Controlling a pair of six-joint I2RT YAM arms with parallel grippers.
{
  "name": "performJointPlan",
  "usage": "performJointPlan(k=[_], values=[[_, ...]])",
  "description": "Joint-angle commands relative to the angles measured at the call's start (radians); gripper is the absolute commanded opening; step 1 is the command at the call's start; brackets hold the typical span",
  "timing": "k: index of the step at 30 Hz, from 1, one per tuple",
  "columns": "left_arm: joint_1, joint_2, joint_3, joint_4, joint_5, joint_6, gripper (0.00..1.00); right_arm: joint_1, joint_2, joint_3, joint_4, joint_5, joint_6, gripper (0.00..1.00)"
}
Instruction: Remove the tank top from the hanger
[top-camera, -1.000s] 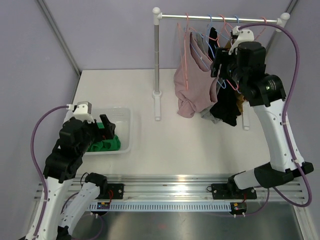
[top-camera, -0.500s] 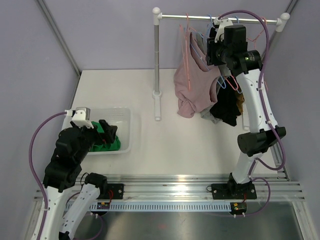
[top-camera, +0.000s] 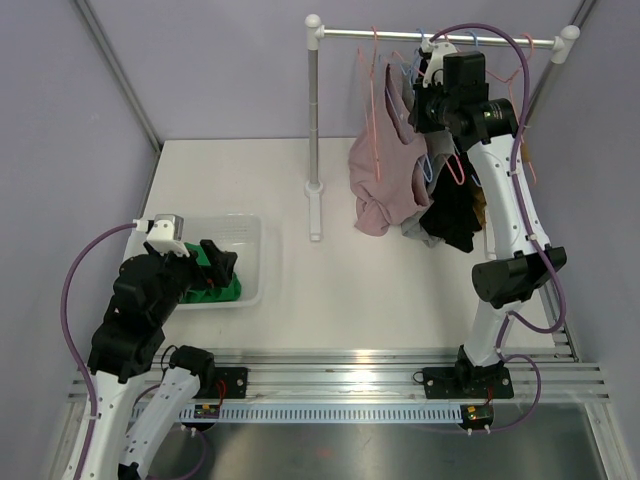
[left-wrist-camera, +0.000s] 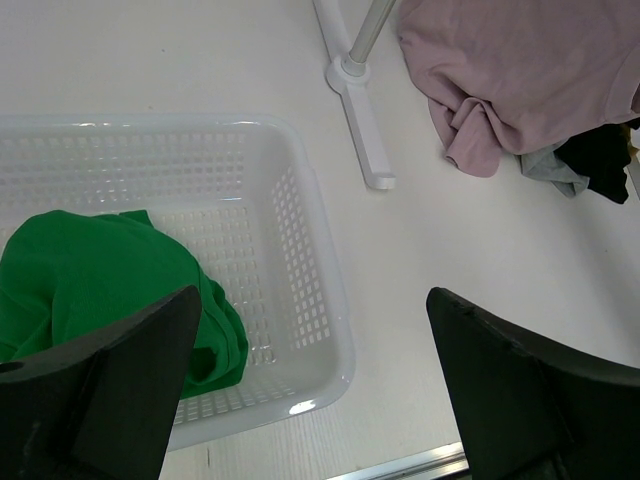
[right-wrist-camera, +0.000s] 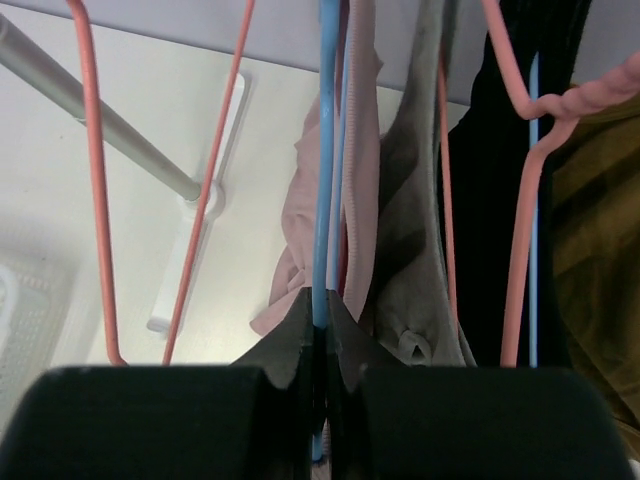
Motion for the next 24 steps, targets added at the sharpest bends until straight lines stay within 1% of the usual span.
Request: performJointPlan(k=[1,2,8,10,16,21,24], values=[[-0.004,0.009,-0.003,0.057,0.036,0.016,0.99,-0.004,-0.063,0.038,0.037,-0.051,0.025,0.0],[-0.004,0.009,-0.003,0.057,0.034,0.016,0.99,-0.004,-0.063,0.064,0.031,-0.057,0.053,0.0],[-0.004,0.009,-0.005,0.058,0.031,0.016,0.99,-0.004,-0.07,0.153,-0.017,-0.073,0.074,0.0],[-0.004,0.011,-0.005,0.06,0.03,0.016,0.99,-0.004,-0.096,0.15,-0.025,-0.074,0.079,0.0],[-0.004,0.013,0.0,0.063,0.036,0.017,0.99,-0.004,-0.22,0.028,0.006,-0.068,0.104,0.0],[-0.004,0.029,0.012,0.066,0.053,0.022,0.99,-0.004,-0.32,-0.063,-0.054,-0.06,0.133,0.0],[-0.004,0.065,0.043,0.057,0.057,0.016,0.99,-0.004,-0.409,-0.164,-0.089,-0.102,0.151,0.0]])
